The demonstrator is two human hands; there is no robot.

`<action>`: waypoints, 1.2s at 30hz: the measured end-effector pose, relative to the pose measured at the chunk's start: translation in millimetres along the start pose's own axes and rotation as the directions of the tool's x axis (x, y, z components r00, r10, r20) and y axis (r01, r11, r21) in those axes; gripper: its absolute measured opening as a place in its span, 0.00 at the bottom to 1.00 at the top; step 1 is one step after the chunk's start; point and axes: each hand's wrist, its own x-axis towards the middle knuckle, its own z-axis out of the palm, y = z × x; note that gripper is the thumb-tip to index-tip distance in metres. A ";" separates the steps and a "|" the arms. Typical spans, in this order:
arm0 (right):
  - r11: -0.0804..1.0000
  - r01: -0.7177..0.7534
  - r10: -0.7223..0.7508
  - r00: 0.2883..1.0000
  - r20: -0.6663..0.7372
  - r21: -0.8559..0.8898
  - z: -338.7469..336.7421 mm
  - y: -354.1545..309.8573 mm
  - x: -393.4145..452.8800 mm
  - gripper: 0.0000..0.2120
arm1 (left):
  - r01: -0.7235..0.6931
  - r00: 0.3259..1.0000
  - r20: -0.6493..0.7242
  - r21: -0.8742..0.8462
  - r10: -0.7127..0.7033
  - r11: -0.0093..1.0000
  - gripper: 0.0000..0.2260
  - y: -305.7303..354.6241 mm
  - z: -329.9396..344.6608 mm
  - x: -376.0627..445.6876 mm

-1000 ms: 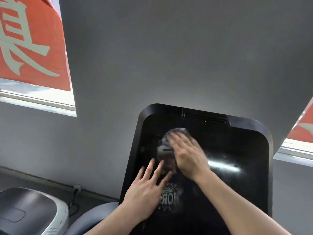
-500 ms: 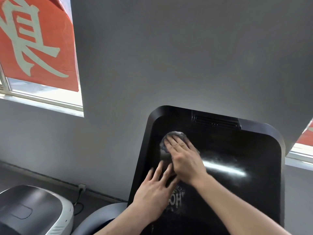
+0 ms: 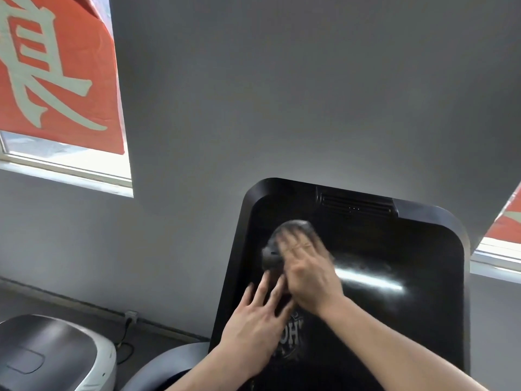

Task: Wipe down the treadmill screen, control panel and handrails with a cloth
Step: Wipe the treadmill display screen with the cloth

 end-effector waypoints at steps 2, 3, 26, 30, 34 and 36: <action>0.980 0.197 -0.195 0.980 0.047 -0.026 -2.2 8.8 3.6 0.27 | -0.001 1.000 0.015 -0.008 0.001 1.000 0.37 0.0 -3.3 -0.5; 0.977 0.210 -0.209 0.978 0.028 -0.036 -8.9 23.4 13.0 0.26 | -0.003 1.000 0.019 0.000 0.003 1.000 0.38 0.1 -4.7 -1.2; 0.962 -0.068 0.029 0.989 0.148 0.264 -28.7 0.8 15.3 0.31 | -0.039 0.932 -0.355 -0.316 -0.080 0.948 0.24 -9.7 -24.6 -2.6; 0.551 -0.372 0.209 0.928 0.308 0.747 -62.3 8.0 27.5 0.33 | -0.026 0.823 -0.532 -0.384 -0.198 0.923 0.25 -21.6 -51.1 23.6; 0.612 -0.318 0.324 0.936 0.137 0.724 -74.8 29.5 9.0 0.27 | -0.046 0.900 -0.430 -0.244 -0.065 0.969 0.29 -12.1 -56.7 68.7; 0.866 -0.252 0.283 0.959 -0.008 0.431 -65.6 56.8 -10.3 0.25 | 0.033 0.897 -0.426 -0.198 -0.116 0.980 0.26 -17.9 -55.7 86.5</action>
